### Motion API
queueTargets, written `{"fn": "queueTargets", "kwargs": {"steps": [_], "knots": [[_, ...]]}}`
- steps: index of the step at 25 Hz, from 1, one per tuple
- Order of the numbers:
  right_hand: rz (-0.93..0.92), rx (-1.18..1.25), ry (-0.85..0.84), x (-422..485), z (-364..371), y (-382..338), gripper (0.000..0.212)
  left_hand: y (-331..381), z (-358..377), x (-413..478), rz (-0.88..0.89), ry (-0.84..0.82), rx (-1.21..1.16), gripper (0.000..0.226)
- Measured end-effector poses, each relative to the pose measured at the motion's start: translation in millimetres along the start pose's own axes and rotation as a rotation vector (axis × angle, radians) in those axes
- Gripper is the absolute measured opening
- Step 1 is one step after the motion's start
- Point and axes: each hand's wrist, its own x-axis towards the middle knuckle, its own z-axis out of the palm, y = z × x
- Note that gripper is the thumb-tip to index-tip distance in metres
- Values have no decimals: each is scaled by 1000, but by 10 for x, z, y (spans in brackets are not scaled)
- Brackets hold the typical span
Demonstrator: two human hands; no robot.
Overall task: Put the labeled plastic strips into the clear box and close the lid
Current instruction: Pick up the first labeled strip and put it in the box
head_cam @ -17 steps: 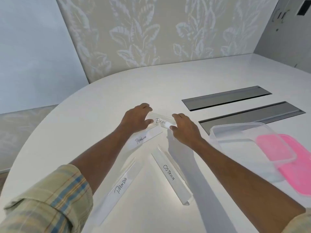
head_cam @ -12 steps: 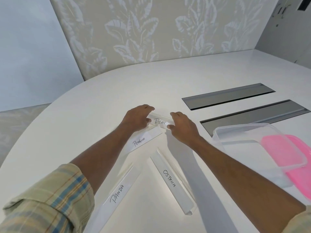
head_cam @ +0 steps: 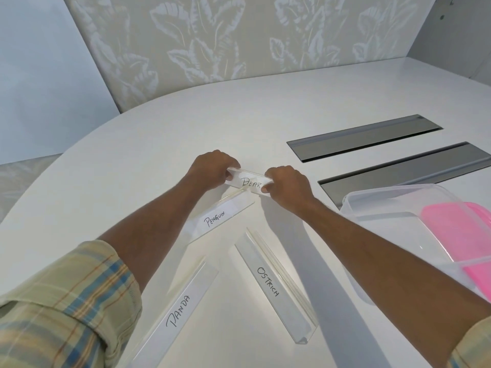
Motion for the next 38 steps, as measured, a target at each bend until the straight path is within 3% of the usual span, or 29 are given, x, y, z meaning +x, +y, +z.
{"fn": "queueTargets", "kwargs": {"steps": [10,17,22,27,33,38], "knots": [[-19,27,28,-177,-586,-38,10,249,-496,-285,18,81,2,56],[-74,44,59,-502,-1274,200,21,803,-1005,-570,22,107,-20,40],[-85,-8,103,-809,-1739,576,23,1426,-1208,-727,-1,176,-40,39],[-46,31,45,-1102,-2073,1071,24,2033,-1269,-811,24,185,-15,37],[-21,116,14,-1387,-2360,1793,40,2800,-1186,-736,60,179,-5,37],[-6,109,-29,-1471,-2372,2262,31,3220,-922,-591,79,142,-39,40]]}}
